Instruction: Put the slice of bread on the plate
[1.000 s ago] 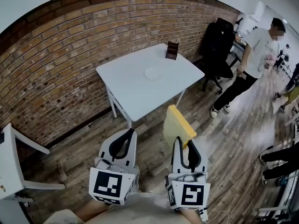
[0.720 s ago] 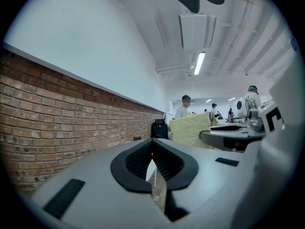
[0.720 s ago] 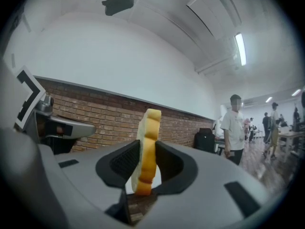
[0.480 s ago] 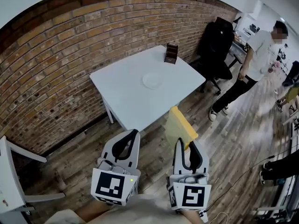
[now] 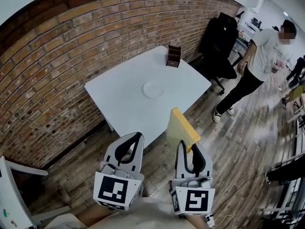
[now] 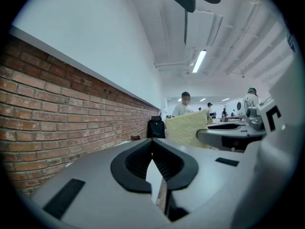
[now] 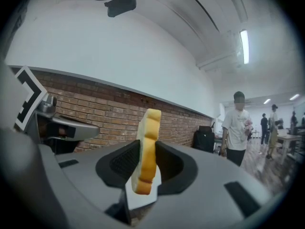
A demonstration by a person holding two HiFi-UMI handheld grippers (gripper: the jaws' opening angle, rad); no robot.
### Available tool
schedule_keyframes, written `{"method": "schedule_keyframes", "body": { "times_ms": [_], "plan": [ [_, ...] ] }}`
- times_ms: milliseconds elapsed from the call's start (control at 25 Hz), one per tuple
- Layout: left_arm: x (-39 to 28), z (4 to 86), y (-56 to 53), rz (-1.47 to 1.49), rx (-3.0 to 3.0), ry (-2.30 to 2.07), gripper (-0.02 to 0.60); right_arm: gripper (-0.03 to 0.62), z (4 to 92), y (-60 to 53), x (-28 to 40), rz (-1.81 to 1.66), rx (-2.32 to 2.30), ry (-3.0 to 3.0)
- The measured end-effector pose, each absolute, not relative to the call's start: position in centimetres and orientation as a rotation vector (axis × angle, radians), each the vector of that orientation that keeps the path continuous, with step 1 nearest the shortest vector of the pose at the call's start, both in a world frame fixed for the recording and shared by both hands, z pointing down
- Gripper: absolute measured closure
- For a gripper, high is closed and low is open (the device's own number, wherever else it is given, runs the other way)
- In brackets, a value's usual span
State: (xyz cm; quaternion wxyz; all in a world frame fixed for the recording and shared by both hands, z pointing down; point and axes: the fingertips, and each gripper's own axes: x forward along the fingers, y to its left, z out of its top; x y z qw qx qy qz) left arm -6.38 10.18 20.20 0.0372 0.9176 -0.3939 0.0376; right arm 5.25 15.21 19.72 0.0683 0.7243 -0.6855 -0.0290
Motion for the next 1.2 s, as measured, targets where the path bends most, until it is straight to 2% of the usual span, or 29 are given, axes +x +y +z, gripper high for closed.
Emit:
{"method": "schedule_keyframes", "body": {
  "times_ms": [520, 1200],
  "plan": [
    [-3.9, 20.9, 0.4, 0.14, 2.858, -1.084, 0.572, 0.485, 19.9, 6.1, 6.8, -0.071, 2.234, -1.991],
    [-2.2, 22.1, -4.4, 0.179, 2.828, -1.089, 0.572, 0.485, 21.5, 1.7, 8.7, -0.002, 2.224, -1.994]
  ]
}}
